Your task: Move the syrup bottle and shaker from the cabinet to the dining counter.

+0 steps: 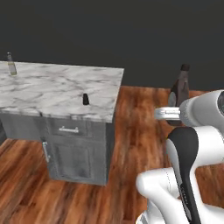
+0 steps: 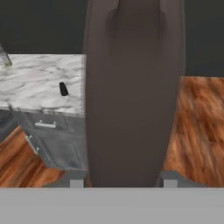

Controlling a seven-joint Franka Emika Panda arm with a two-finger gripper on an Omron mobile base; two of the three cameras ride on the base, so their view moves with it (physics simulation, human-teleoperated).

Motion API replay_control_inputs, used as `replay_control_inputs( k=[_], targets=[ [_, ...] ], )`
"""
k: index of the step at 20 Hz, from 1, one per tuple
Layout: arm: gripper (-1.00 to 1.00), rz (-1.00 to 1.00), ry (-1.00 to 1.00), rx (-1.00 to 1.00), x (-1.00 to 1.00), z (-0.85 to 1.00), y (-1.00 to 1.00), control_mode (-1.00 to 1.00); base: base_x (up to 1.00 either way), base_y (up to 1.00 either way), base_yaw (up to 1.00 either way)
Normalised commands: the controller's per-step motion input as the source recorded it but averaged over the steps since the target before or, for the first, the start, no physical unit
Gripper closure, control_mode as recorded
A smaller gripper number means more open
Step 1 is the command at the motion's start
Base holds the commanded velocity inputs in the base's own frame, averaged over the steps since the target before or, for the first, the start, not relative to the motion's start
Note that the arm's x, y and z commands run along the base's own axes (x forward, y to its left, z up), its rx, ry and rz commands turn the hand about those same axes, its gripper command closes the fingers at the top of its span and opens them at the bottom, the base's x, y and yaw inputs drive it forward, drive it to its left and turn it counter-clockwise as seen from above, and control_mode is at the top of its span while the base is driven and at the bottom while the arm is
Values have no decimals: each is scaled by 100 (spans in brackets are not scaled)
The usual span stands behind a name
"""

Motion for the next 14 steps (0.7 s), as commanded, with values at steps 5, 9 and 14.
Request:
replay_control_inputs(
  k=[5, 9, 14],
  targets=[
    [100, 0, 0, 0, 0, 0, 0, 100, 84, 100, 6],
    [100, 0, 0, 0, 0, 0, 0, 100, 71, 100, 7],
    [100, 0, 0, 0, 0, 0, 0, 100, 65, 100, 5]
  ],
)
